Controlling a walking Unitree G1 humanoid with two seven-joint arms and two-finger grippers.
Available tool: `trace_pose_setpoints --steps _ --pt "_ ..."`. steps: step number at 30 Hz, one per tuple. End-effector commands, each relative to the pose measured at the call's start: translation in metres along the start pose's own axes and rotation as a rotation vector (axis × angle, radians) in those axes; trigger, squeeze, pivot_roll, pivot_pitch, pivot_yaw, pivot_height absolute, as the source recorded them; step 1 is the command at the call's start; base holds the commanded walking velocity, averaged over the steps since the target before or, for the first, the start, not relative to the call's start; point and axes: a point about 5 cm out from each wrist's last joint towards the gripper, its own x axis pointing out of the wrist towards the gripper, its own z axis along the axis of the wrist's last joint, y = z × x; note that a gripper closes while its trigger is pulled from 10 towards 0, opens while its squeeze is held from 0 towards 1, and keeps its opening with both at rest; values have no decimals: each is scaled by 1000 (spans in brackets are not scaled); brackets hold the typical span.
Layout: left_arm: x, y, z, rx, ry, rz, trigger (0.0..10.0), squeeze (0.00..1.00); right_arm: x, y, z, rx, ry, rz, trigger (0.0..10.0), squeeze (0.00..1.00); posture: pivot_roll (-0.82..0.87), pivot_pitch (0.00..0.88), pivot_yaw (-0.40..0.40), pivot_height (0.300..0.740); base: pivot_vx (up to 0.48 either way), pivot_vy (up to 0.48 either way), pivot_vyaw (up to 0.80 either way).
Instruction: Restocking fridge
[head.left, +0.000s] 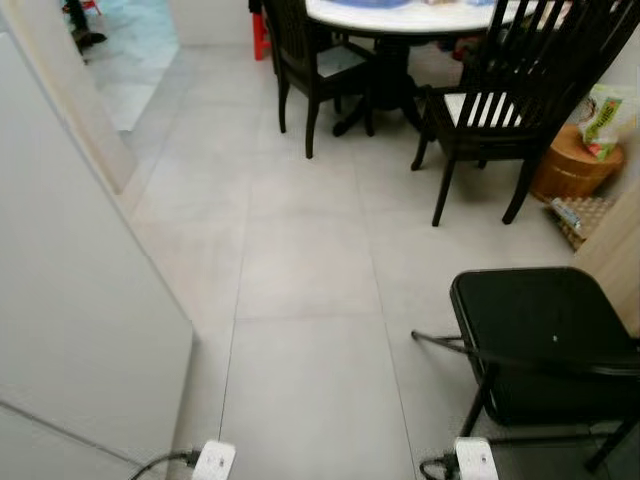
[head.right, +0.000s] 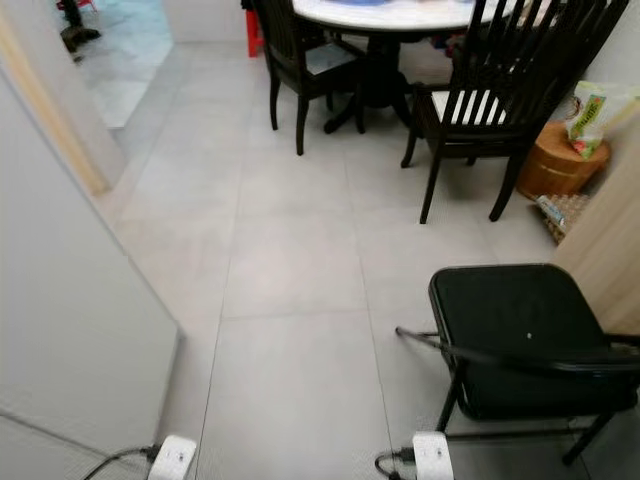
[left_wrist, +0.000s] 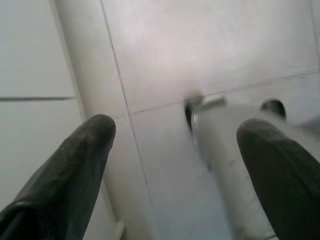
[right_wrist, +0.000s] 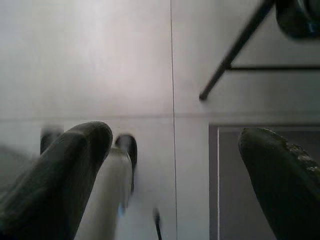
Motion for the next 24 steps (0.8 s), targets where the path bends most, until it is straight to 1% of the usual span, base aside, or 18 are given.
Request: trace_pose_setpoints --steps 1,10,15,19,20,21,23,24 --pt "-4 8 -14 -6 47 21 10000 0 0 9 -4 17 13 19 10000 0 -87 116 40 740 450 0 0" --pt "-4 9 -15 -14 50 27 10000 0 0 8 -4 10 11 19 10000 0 -87 115 39 740 448 0 0" --pt "-4 11 -15 -45 52 42 10000 0 0 8 -4 1 11 21 10000 0 -90 108 38 740 446 0 0" --pt "-4 11 -15 -54 53 46 10000 0 0 8 -4 1 11 21 10000 0 -91 105 38 740 447 0 0" --pt "-4 11 -16 -61 53 48 10000 0 0 8 -4 0 11 21 10000 0 -90 101 38 740 450 0 0" --pt "-4 12 -16 -92 53 56 10000 0 0 8 -4 -3 12 21 10000 0 -91 98 38 740 439 0 0" --pt "-5 13 -16 -116 52 64 10000 0 0 8 -4 -5 12 22 10000 0 -91 98 38 740 330 0 0" --pt "-5 13 -16 -130 54 67 10000 0 0 8 -4 -6 12 22 10000 0 -91 98 38 740 0 0 0"
